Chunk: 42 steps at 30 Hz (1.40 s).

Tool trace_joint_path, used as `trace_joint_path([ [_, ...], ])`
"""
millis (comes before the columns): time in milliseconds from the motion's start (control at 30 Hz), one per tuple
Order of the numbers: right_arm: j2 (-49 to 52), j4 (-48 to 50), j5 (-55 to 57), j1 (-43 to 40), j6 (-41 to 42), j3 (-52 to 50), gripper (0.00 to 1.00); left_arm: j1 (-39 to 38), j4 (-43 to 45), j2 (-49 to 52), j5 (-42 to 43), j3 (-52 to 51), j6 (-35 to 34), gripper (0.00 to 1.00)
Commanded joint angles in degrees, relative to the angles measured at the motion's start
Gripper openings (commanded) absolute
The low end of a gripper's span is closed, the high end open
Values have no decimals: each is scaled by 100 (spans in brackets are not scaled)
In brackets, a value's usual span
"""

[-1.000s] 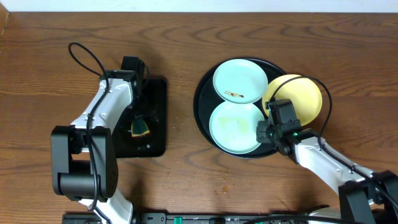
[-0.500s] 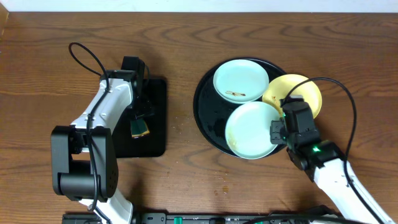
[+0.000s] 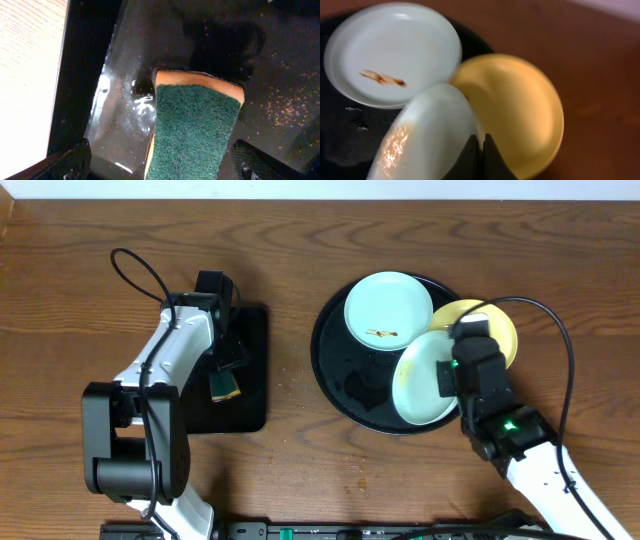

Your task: Clean dirty plates on tray and stack at the side

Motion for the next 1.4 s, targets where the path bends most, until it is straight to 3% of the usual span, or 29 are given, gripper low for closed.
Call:
trace_joint_path([
  [0,-63,59,675,525,-994,433,1,35,-20,33,-72,-61,7,89],
  [167,-57,94,1274,1150,-2044,507,1,35,-20,33,-72,-61,9,90],
  [333,-57,50,1285,1460,-2124,507,1,35,-20,33,-72,-61,9,90],
  [400,-59,22,1351,1443,-1725,507,3,35,-20,33,-72,-61,9,90],
  [500,-59,-249,1110,1266,-1016,509,16,37,-20,33,-72,-61,9,90],
  [567,-59,-570,372,986,-938,529,22,35,-20,33,-72,-61,9,90],
  [667,-59,-1036,-785,365,-931,671,46,35,-20,33,-72,-61,9,90],
  [733,-59,-1451,-1499,-210,-887,914,52,35,-20,33,-72,-61,9,90],
  [867,-59,-2212,-2483,-1362,-367,1366,53,35,-20,33,-72,-61,9,90],
  [1033,52,-2747,-3327,-2492,-310,1279,49,35,-20,33,-72,-61,9,91],
  [1367,1379,-2444,-3458,-2756,-46,824,40,35,-20,33,-72,-61,9,90],
])
